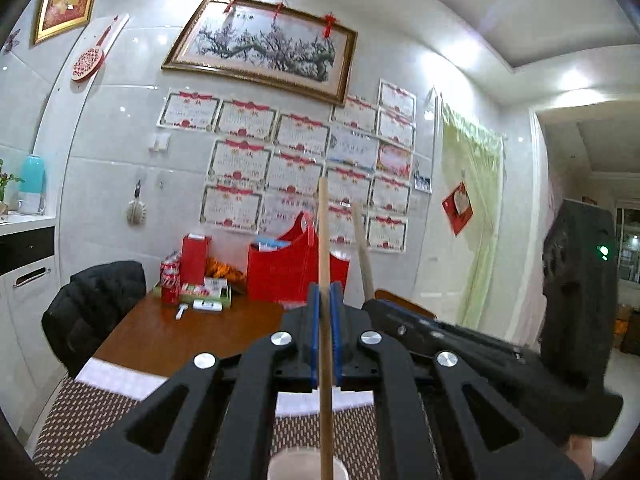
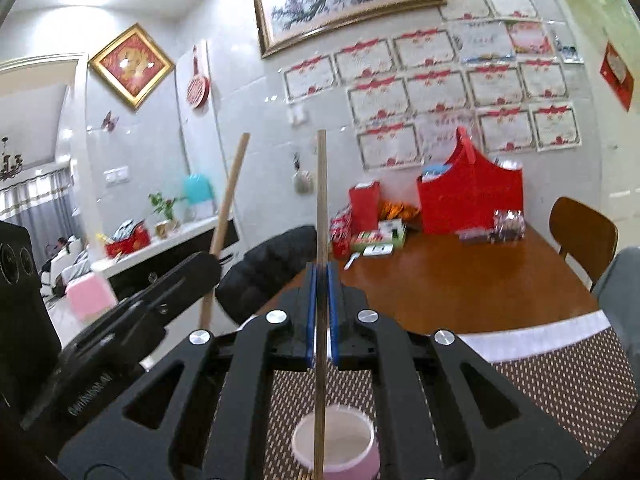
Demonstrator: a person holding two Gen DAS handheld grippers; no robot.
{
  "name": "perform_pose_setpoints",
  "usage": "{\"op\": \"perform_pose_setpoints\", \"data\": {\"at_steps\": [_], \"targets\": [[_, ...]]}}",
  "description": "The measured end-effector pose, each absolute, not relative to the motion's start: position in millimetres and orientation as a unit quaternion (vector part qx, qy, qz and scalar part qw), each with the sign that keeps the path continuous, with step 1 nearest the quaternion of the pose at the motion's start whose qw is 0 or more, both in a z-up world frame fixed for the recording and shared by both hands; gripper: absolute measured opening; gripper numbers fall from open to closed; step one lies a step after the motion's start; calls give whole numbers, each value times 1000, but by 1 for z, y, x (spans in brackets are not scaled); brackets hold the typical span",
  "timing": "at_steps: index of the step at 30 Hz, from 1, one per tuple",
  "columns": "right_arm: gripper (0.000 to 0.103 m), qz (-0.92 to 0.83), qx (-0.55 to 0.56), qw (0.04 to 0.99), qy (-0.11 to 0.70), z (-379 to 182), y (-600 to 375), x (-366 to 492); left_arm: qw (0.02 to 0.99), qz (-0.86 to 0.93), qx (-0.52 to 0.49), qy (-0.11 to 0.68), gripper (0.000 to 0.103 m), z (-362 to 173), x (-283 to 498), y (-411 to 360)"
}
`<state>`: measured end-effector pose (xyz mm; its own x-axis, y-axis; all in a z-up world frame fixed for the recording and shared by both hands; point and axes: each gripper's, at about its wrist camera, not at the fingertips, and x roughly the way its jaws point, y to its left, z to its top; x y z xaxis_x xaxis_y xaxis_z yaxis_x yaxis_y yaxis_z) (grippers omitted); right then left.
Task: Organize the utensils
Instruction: 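Lift both held chopsticks upright and carry them above the pink cup, then lower the chopsticks into the pink cup and open both grippers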
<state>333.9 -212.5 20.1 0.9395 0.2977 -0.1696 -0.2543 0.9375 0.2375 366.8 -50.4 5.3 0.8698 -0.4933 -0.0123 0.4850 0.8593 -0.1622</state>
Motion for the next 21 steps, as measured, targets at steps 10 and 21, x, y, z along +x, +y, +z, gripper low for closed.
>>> {"op": "perform_pose_setpoints", "data": {"at_steps": [10, 21], "targets": [[6, 120, 121, 981, 96, -12, -222, 371, 955, -274, -109, 24, 5, -38, 428, -57], [6, 108, 132, 977, 130, -47, -228, 379, 957, -266, -103, 55, 6, -90, 441, -59]]}}
